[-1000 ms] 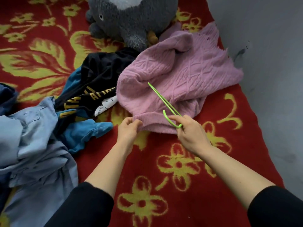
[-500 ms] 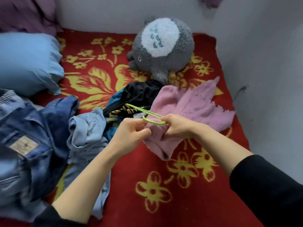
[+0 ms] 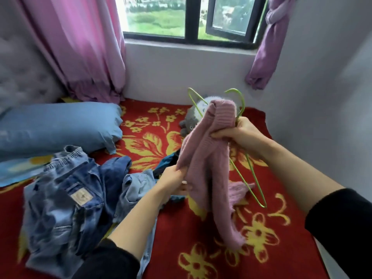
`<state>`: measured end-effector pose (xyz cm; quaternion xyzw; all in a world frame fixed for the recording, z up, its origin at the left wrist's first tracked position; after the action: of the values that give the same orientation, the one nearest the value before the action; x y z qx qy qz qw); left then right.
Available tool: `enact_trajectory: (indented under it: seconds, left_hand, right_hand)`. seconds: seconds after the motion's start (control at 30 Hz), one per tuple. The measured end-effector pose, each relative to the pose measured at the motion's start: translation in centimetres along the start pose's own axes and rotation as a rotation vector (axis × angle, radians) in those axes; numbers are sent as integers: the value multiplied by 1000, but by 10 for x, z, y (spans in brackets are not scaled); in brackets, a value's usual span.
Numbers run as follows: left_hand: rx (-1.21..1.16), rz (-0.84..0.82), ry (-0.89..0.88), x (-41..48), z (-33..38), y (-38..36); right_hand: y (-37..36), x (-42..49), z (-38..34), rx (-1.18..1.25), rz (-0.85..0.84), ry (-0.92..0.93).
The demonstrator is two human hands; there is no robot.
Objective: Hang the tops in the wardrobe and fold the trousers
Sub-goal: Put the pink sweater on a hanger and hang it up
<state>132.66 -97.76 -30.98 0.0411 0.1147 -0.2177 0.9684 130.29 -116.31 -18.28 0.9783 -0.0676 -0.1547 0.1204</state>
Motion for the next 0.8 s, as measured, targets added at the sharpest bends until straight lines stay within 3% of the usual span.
enact_trajectory:
  seconds: [0.13, 0.47, 0.63, 0.73, 0.8]
  left_hand:
    - [-143, 169, -150, 0, 61, 7]
    - [61, 263, -538, -41, 210, 29]
    - [210, 249, -553, -46, 196, 26]
    - [325, 228, -585, -41, 164, 27]
    - [457, 217, -594, -38, 141, 29]
  right_hand:
    - [14, -21, -27, 84, 157, 19]
    - [52, -53, -42, 250, 464, 106]
    - [40, -66, -6, 186, 362, 49]
    - [35, -69, 26, 127, 403, -46]
    - [34, -69, 33, 279, 400, -40]
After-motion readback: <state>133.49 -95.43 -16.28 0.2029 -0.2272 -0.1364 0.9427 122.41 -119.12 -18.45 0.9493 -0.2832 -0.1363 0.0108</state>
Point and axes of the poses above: each hand's wrist, its own x-axis towards the middle knuckle, its own y-axis out of the back of the hand, z = x × y, the point moved 2 cm from there along x, towards the middle knuckle, and after that the axes turned 14 degrees about -y, right-handed, at the moved point
